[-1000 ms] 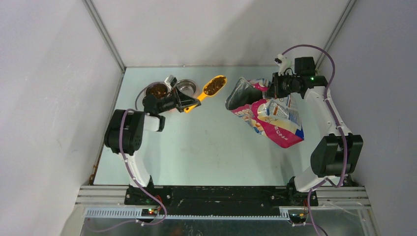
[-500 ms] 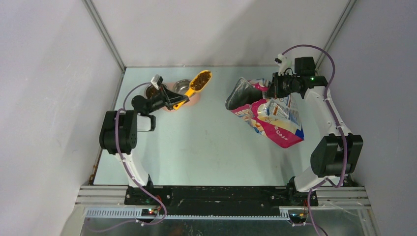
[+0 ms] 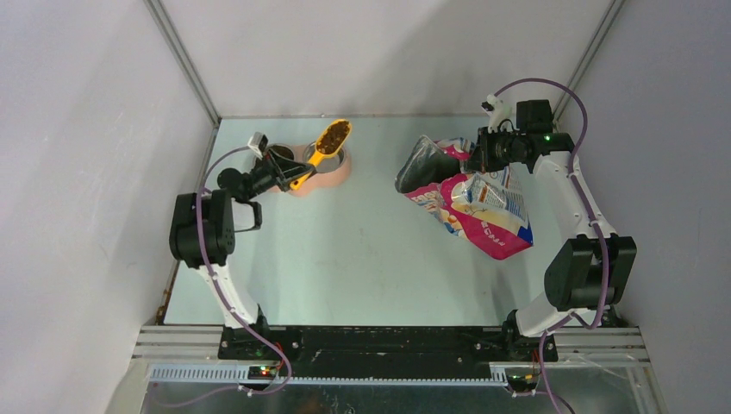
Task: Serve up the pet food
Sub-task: Pour the pet food into the pet food bowl.
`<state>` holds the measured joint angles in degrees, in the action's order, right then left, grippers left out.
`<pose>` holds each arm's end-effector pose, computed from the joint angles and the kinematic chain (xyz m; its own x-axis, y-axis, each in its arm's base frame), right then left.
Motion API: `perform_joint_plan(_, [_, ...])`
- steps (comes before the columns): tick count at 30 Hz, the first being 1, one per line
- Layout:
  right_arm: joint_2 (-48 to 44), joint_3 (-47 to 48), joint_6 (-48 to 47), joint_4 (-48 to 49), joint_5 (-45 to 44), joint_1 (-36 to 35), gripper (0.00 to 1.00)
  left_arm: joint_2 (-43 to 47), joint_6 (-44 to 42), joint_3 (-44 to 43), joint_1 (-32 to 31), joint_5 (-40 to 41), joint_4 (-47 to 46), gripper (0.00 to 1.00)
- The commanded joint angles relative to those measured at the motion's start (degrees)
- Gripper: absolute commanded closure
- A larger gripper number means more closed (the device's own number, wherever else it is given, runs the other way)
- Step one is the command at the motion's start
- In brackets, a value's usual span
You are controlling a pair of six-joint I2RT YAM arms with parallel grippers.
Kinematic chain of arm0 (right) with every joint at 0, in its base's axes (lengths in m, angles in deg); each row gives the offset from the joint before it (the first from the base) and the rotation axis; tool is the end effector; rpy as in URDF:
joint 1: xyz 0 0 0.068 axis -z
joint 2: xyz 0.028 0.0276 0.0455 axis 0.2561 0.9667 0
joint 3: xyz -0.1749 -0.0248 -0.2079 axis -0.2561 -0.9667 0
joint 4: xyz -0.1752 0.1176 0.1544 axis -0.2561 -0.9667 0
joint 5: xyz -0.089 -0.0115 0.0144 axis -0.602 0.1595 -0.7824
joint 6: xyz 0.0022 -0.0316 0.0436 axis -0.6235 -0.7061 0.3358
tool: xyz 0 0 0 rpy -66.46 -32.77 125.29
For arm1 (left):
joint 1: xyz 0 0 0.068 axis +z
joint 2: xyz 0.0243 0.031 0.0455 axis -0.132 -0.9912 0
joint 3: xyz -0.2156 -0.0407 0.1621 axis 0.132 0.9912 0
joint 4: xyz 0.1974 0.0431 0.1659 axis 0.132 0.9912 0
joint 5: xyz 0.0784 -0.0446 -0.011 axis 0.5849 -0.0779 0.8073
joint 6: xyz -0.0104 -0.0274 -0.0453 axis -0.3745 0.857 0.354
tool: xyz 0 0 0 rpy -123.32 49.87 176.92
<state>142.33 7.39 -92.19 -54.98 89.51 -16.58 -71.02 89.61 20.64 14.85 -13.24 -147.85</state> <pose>0.3403 0.0292 0.3317 -0.7239 -0.0727 -0.6860 -0.4225 0.8328 0.3576 0.3501 0.0118 0.1987 -0.8272 -0.5082 -0.2399 0.2763 0.0039 -0.9611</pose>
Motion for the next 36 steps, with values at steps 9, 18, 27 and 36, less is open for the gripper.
perform_joint_plan(9, [-1.5,0.2,-0.2,2.9,-2.6,1.2,1.0,-5.0,-2.7,-3.9,2.0,0.1,-6.7,1.0])
perform_joint_plan(18, [-1.6,-0.3,-0.2,3.1,-2.6,1.2,1.0,-8.5,-3.6,-5.7,2.8,1.0,-6.7,1.0])
perform_joint_plan(27, [-1.6,-0.6,-0.3,3.1,-2.4,1.2,1.0,-12.0,-6.2,-7.2,4.3,1.8,-4.3,1.0])
perform_joint_plan(36, [-1.8,-0.7,-0.3,3.2,-2.5,1.2,1.0,-13.3,-11.8,-8.2,4.6,3.7,2.8,1.0])
